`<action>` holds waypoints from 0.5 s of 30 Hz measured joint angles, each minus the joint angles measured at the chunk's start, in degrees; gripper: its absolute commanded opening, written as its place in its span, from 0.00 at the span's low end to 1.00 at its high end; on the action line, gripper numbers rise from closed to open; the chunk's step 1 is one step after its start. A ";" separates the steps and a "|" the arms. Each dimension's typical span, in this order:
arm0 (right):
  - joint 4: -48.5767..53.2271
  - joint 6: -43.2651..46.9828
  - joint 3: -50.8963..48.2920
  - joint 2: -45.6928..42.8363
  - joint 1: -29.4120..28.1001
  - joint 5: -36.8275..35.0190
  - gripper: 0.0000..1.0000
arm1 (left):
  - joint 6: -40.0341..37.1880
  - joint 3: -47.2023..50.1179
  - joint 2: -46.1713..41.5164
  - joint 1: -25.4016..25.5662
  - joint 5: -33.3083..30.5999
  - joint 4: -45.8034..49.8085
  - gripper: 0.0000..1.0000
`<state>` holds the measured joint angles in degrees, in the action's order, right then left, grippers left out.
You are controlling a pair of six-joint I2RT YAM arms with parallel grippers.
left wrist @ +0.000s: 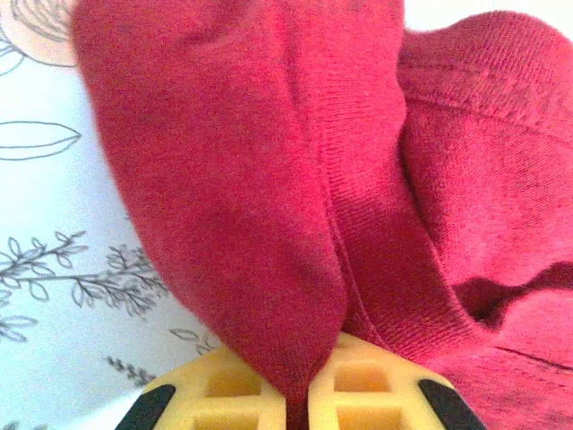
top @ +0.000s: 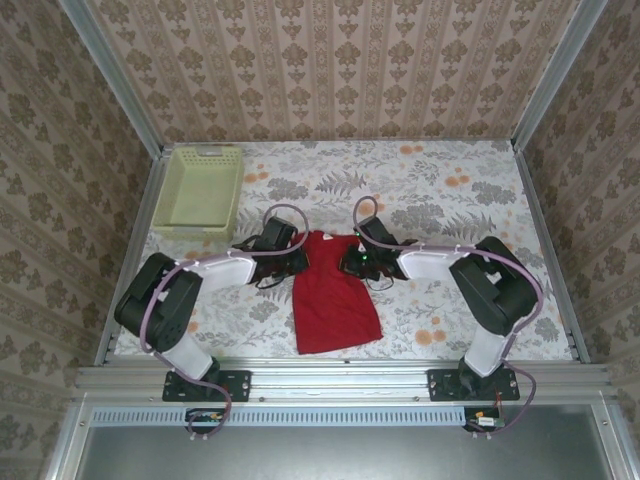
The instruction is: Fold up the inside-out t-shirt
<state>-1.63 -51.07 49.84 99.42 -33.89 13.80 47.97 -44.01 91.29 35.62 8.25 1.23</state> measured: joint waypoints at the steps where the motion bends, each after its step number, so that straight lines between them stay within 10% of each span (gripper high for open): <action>1: -0.02 -0.15 -0.55 -1.40 0.57 0.55 0.00 | -0.02 0.00 -0.92 -0.07 0.33 -0.02 0.00; 15: -4.44 -2.05 -2.64 -16.63 7.80 6.95 0.00 | -1.75 -2.23 -12.59 -5.77 3.19 1.75 0.00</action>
<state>-6.07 -53.12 47.20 82.78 -26.09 20.75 46.22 -46.24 78.70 29.85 11.44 2.98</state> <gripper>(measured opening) 0.069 0.077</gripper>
